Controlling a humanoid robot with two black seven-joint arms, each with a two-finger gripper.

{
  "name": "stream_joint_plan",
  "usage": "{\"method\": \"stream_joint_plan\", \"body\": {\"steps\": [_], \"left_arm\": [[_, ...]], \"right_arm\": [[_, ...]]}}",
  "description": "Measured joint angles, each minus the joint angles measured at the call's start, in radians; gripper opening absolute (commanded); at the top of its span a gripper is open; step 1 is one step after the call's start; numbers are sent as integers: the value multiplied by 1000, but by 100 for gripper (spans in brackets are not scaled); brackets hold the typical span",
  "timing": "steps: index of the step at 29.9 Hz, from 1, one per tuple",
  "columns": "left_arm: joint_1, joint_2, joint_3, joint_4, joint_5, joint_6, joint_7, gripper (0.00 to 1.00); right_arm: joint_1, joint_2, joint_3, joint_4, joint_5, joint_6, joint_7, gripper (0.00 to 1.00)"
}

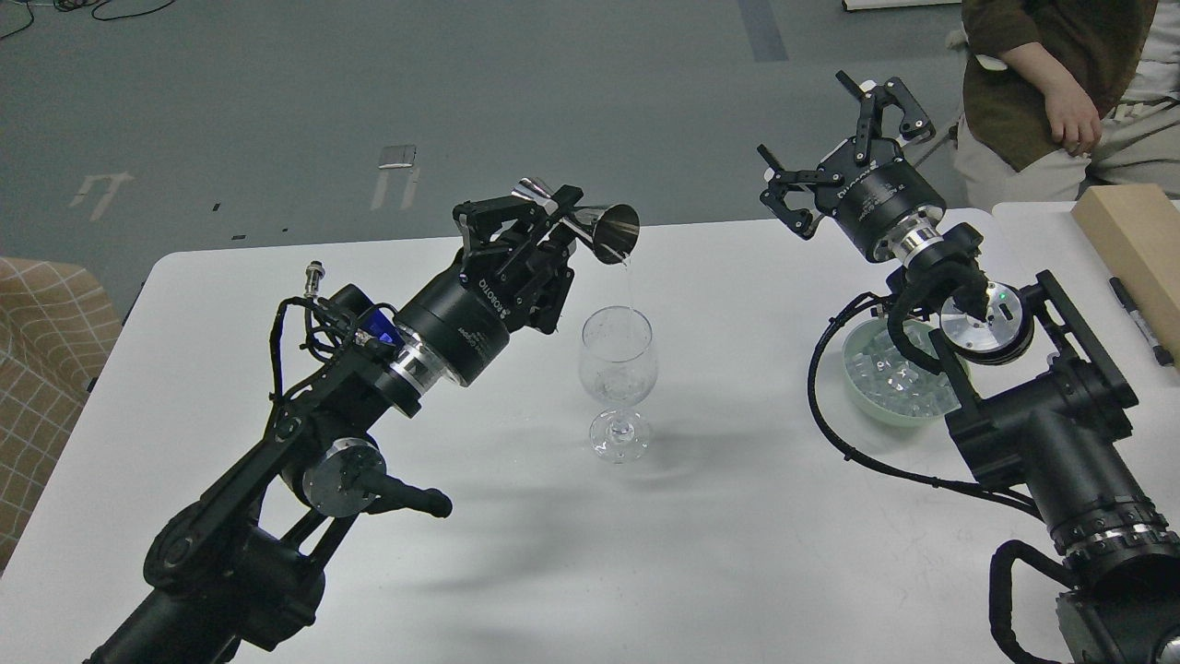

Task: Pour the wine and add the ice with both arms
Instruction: 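Hold the jigger tipped over the wine glass with the left gripper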

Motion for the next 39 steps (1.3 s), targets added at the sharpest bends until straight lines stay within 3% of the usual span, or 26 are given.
{"method": "stream_joint_plan", "body": {"steps": [24,39], "left_arm": [[0,-1,-1,1,103,0,-51,0],[4,-2,-2,1,231,1,-124,0]], "right_arm": [[0,0,0,0,0,0,0,100],[0,0,0,0,0,0,0,100]]}}
